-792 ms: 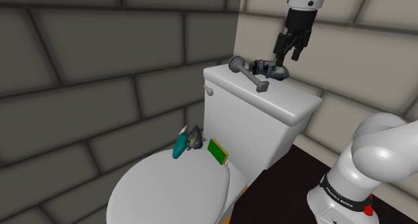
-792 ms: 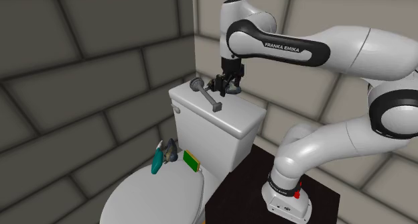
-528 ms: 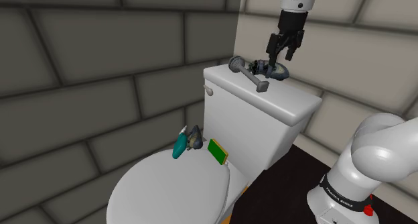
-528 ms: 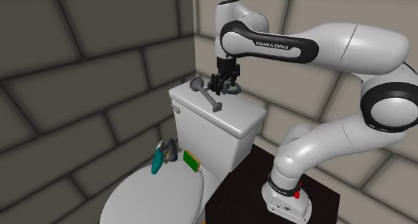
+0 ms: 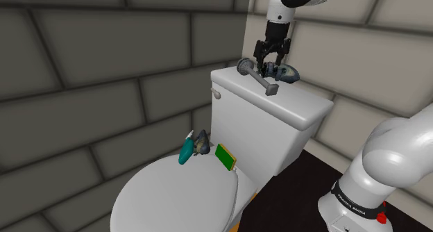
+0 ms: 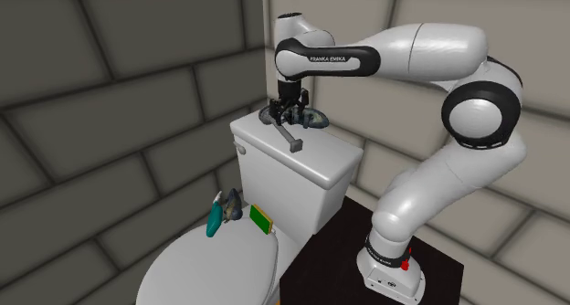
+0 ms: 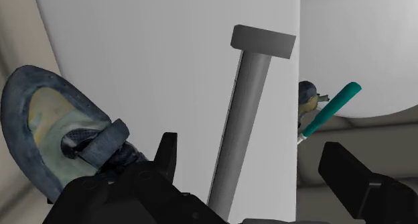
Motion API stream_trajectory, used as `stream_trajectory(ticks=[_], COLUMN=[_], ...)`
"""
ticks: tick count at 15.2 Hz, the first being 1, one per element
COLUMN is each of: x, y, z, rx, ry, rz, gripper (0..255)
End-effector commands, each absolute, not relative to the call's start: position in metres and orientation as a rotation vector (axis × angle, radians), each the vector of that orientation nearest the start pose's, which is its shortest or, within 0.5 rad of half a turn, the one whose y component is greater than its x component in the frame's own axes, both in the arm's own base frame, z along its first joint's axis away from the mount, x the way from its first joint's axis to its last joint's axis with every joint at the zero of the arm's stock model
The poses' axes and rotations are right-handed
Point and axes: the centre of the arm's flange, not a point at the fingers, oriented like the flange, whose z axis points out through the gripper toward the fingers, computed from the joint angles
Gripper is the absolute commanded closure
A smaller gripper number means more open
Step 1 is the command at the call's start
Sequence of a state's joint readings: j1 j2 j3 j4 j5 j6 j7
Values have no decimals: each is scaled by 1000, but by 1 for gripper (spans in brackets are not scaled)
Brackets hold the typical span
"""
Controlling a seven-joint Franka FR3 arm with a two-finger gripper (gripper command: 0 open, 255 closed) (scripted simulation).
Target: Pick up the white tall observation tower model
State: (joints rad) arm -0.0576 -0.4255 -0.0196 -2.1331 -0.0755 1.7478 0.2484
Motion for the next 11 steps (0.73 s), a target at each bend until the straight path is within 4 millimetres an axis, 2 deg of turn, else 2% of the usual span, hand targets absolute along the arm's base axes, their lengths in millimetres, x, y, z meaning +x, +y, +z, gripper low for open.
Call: stream_trajectory(ticks=[1,6,11], x=[452,506,506], y=[-51,-78,-78], z=[572,552,525], rx=[-3149,-3108,-3108], ry=[550,670,670], rz=[-77,-84,-84], gripper=[0,0,0])
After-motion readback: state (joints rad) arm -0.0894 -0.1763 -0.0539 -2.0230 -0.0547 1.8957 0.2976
